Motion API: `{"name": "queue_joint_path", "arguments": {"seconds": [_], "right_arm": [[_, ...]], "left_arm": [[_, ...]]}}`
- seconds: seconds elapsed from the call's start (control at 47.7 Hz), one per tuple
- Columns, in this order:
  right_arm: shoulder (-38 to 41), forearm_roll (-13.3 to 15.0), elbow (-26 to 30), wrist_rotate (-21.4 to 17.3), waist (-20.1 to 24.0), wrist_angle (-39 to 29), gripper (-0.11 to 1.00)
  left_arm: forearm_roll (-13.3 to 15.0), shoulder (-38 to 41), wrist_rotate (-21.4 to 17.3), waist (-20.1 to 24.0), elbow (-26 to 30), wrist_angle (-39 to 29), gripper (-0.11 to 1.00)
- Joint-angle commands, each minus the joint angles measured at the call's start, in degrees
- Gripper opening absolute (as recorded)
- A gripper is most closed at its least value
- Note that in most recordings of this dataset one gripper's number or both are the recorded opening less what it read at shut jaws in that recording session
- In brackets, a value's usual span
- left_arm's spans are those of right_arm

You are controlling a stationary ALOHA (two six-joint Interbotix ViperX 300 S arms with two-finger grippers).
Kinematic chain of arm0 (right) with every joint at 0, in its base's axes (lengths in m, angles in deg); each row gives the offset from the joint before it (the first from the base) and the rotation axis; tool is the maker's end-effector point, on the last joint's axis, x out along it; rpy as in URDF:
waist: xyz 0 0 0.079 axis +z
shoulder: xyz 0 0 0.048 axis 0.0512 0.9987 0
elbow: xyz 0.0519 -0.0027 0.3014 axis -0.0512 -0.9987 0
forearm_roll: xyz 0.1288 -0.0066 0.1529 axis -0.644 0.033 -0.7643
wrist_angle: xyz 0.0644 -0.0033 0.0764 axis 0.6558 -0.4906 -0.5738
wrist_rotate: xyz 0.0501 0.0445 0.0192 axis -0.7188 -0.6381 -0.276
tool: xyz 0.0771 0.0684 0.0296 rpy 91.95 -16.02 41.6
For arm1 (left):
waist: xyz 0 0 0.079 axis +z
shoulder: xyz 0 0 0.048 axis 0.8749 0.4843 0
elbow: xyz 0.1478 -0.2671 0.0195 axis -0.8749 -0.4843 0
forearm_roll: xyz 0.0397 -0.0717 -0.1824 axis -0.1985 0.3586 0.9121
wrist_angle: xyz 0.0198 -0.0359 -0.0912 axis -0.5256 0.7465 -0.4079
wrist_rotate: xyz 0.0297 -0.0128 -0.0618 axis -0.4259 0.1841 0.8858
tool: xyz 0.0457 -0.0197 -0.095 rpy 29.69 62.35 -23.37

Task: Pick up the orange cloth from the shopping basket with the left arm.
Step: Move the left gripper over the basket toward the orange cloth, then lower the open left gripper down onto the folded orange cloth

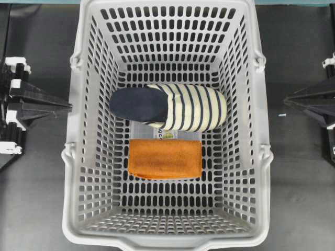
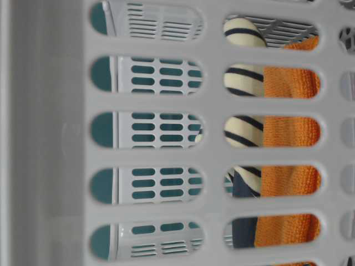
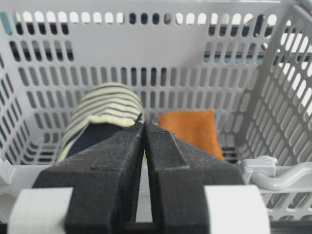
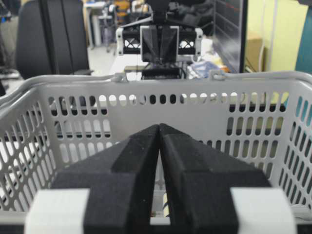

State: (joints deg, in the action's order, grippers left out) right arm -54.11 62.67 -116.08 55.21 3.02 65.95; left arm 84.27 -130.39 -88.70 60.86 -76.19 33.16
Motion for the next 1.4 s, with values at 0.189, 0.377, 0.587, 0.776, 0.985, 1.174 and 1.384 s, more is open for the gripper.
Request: {"name": "queue_joint_path", "arguments": {"seconds": [0.189, 0.377, 0.587, 0.776, 0.985, 1.174, 1.384], "right_arm": [[0.35, -0.26, 1.05, -0.44, 0.88, -2.29, 0.0], [-0.44, -0.44, 1.14, -0.44, 0.88, -5.36, 0.0], [-0.97, -0.79, 1.14, -0.44, 0.79, -11.07, 0.0], [-1.85, -0.79, 1.14, -1.32, 0.79, -12.83, 0.0], [-2.64, -0.79, 1.14, -1.32, 0.79, -14.94, 0.0], [-3.6, -0.79, 1.32, -1.32, 0.79, -18.28, 0.0], [-5.01, -0.79, 1.32, -1.32, 0.79, -19.51, 0.0]], "left_arm": [[-2.37, 2.64, 3.96, -0.7, 11.51, -14.85, 0.01], [-2.37, 8.0, 4.13, -3.52, 21.53, -27.42, 0.01], [-2.37, 18.81, 4.39, -6.5, 34.89, -42.8, 0.01], [-2.37, 28.83, 4.48, -7.12, 46.41, -53.79, 0.01], [-2.46, 40.96, 4.48, -7.29, 57.83, -66.45, 0.01], [-2.37, 46.93, 4.75, -7.29, 62.84, -70.31, 0.01], [-2.37, 49.75, 5.01, -7.47, 63.11, -69.96, 0.04]]}}
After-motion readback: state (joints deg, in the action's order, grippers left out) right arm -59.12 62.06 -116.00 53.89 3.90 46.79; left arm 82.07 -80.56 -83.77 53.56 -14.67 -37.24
